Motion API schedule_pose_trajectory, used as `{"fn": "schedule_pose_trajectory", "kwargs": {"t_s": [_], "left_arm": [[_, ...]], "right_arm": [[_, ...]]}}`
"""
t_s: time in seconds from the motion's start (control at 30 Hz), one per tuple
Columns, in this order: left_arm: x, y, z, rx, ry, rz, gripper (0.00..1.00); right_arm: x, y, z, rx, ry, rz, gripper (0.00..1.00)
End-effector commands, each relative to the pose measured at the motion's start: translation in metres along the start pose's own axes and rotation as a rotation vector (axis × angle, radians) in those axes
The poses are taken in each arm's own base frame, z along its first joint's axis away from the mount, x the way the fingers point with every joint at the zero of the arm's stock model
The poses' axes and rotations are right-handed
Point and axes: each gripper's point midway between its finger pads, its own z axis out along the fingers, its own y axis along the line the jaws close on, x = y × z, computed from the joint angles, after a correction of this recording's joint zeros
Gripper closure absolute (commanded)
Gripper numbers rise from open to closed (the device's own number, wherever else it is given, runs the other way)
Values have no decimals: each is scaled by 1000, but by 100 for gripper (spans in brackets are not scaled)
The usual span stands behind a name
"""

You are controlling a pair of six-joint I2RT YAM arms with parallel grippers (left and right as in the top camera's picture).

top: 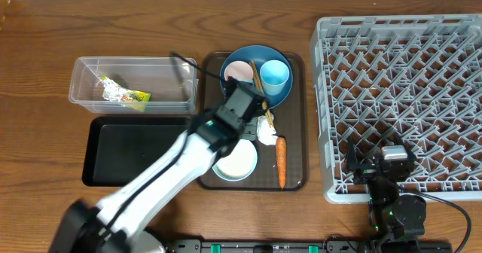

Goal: Sort waste into correct bins and load items into the dishwasher rack
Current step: 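Carry the foil left and drop it into the clear bin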

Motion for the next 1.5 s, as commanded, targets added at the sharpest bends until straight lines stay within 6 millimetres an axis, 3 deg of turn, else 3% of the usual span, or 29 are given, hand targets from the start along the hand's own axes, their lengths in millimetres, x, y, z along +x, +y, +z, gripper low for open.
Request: {"fn": "schedule_pose_trajectory", "kwargs": {"t_s": [0.0,0.13,0.27,0.47,0.63,0.93,1.13,1.17,1.23,1.27,1.47], "left_arm": [[-24,16,-35,-34,-113,-31,94],[-48,48,-68,-125,-245,-93,94],[-64,92,-86,-225,-322,-186,94],[-70,159,-77,-362,-317,-327,93],[-74,201,-51,-405,-293,-435,94],[-65,241,18,-400,-206,-528,94],[-56,248,26,-414,-171,-541,93],[-56,247,26,-406,-170,-540,89],[-56,243,28,-380,-164,-540,57],[-57,241,29,-366,-163,-539,47],[-79,229,11,-290,-216,-519,33]], "right_arm": [[1,6,0,-20,2,-13,1],[1,6,0,-21,2,-13,1],[1,6,0,-21,2,-14,1],[1,6,0,-21,2,-14,1],[1,6,0,-20,2,-13,1],[1,6,0,-21,2,-13,1],[1,6,0,-20,2,-13,1],[1,6,0,-21,2,-13,1],[1,6,0,-21,2,-14,1],[1,6,0,-21,2,-13,1],[1,6,0,-21,2,-14,1]]}}
